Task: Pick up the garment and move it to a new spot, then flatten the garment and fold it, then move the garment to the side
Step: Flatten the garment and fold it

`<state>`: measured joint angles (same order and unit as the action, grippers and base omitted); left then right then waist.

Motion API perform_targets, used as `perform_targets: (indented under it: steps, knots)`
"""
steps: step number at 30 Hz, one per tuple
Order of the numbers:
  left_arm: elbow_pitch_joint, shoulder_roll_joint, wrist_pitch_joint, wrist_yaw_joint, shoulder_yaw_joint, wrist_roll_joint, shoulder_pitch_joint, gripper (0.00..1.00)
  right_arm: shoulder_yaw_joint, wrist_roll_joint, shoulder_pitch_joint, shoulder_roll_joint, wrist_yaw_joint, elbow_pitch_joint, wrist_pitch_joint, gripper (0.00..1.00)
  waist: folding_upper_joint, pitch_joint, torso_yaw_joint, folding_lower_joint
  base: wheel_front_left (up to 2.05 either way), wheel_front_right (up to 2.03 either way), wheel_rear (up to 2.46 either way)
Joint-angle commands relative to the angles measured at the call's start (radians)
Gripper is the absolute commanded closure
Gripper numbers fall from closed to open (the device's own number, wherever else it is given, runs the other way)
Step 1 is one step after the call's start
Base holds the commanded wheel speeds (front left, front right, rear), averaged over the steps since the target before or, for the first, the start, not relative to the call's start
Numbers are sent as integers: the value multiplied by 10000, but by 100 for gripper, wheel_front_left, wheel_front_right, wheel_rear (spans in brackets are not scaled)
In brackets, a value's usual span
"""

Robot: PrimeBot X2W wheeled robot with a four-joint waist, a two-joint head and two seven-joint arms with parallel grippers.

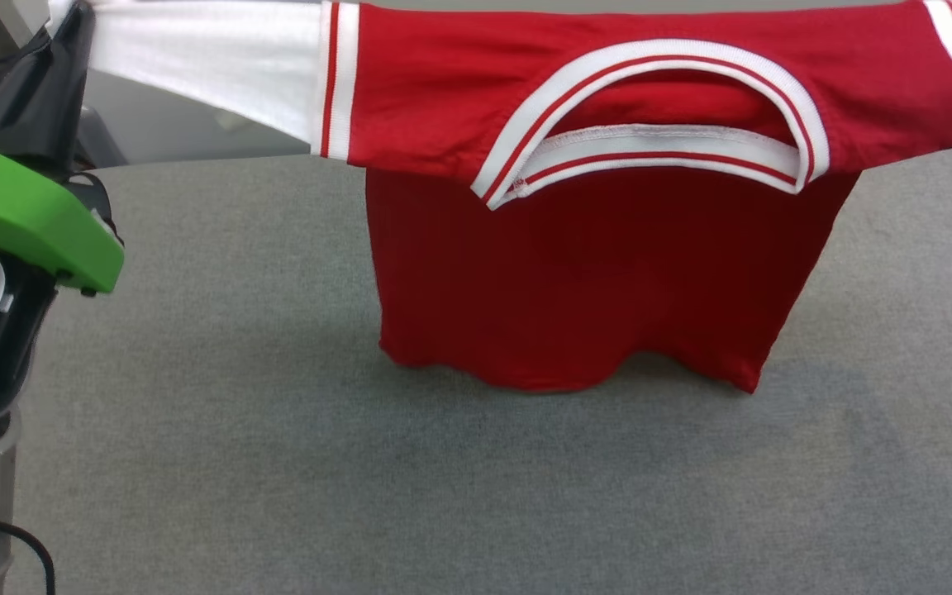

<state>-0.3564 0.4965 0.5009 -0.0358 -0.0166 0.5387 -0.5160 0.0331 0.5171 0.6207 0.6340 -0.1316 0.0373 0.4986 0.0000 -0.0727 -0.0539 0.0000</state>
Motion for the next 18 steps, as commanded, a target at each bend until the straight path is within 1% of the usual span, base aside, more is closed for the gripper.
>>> perform_targets:
  steps: [1, 4, 9, 14, 18]
  knots:
    - [175, 158, -65, 90, 13, -91, -374, 100, -78, -39, 345, 54, 9, -147, -131, 100, 0, -526, 15, 0, 0, 0, 0]
    - [607, 489, 5, 424, -107, -180, -1155, 100, -337, -127, 1269, 117, 9, -534, -405, 100, 0, -1167, 18, 0, 0, 0, 0]
    - [1333, 788, 150, 836, -248, -113, -2816, 100, -765, -281, 3166, -4, 9, -1352, -862, 100, 0, -2378, 4, 0, 0, 0, 0]
    - [2452, 1119, -55, 1246, -577, -338, -4983, 100, -1215, -590, 5266, -249, 9, -2454, -1455, 100, 0, -3599, 30, 0, 0, 0, 0]
    - [3452, 1184, -451, 1460, -994, -524, -6817, 100, -1376, -805, 6854, -494, 9, -3490, -1939, 100, 0, -4477, 88, 0, 0, 0, 0]
